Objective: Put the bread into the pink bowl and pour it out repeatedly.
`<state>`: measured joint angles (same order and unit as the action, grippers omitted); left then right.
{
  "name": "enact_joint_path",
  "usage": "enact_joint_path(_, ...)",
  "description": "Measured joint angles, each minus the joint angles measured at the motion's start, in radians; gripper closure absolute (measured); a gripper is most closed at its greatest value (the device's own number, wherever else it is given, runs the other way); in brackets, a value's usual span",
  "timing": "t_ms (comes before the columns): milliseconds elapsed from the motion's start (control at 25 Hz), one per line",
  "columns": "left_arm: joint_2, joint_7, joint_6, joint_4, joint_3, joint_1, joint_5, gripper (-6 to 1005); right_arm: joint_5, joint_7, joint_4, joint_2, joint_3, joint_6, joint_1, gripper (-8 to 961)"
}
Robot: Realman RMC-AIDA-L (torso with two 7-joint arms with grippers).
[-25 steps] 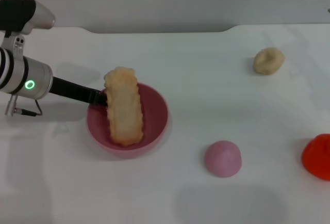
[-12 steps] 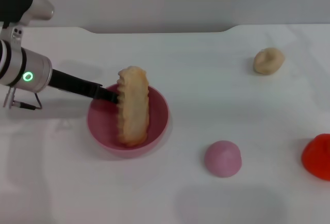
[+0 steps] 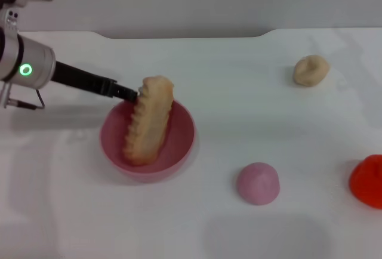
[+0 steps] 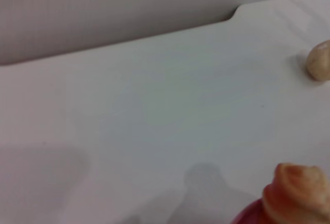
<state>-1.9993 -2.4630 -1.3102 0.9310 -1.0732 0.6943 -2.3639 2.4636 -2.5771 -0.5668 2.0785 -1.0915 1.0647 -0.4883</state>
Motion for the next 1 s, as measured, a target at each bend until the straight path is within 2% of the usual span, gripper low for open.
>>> enact_joint_path(200, -0.003, -0.008, -0.025, 0.134, 0.041, -0.023, 0.002, 397, 0.002, 0.000, 0.011, -0.001, 0.000, 0.000, 0.001, 258)
enact_joint_path(280, -0.014, -0.003, -0.015, 0.195, 0.069, -0.038, 0.006, 398, 0.003, 0.000, 0.016, -0.001, 0.001, 0.000, 0.002, 258)
enact_joint_path(320, -0.027, 0.013, 0.001, 0.229, 0.090, -0.048, 0.011, 398, 0.005, 0.000, 0.020, -0.002, 0.001, 0.000, 0.003, 258)
enact_joint_path(360, -0.049, 0.060, 0.036, 0.281, 0.116, -0.068, 0.043, 398, 0.007, 0.000, 0.022, -0.002, 0.001, 0.000, 0.004, 258)
enact_joint_path(440, -0.054, 0.095, 0.061, 0.295, 0.118, -0.082, 0.084, 399, 0.012, 0.000, 0.029, -0.002, 0.001, 0.000, 0.006, 258)
enact_joint_path(600, -0.058, 0.317, 0.207, 0.291, 0.070, -0.159, 0.395, 400, 0.015, 0.000, 0.045, -0.003, 0.002, -0.007, 0.012, 258)
enact_joint_path(720, -0.061, 0.569, 0.310, 0.240, 0.022, -0.218, 0.675, 401, 0.015, 0.000, 0.061, -0.003, 0.003, -0.011, 0.015, 258)
enact_joint_path(760, -0.063, 0.758, 0.350, 0.185, -0.008, -0.251, 0.881, 401, 0.015, 0.000, 0.067, -0.003, 0.003, -0.011, 0.017, 258)
enact_joint_path(800, -0.063, 0.758, 0.350, 0.185, -0.008, -0.251, 0.881, 401, 0.015, 0.000, 0.072, -0.004, 0.003, -0.011, 0.019, 258)
enact_joint_path(880, -0.064, 0.977, 0.361, 0.098, -0.036, -0.273, 1.116, 401, 0.015, 0.000, 0.085, -0.004, 0.003, -0.012, 0.024, 258)
enact_joint_path(1000, -0.066, 1.251, 0.316, -0.050, -0.055, -0.284, 1.396, 402, 0.015, -0.004, 0.117, -0.005, 0.010, -0.014, 0.028, 258)
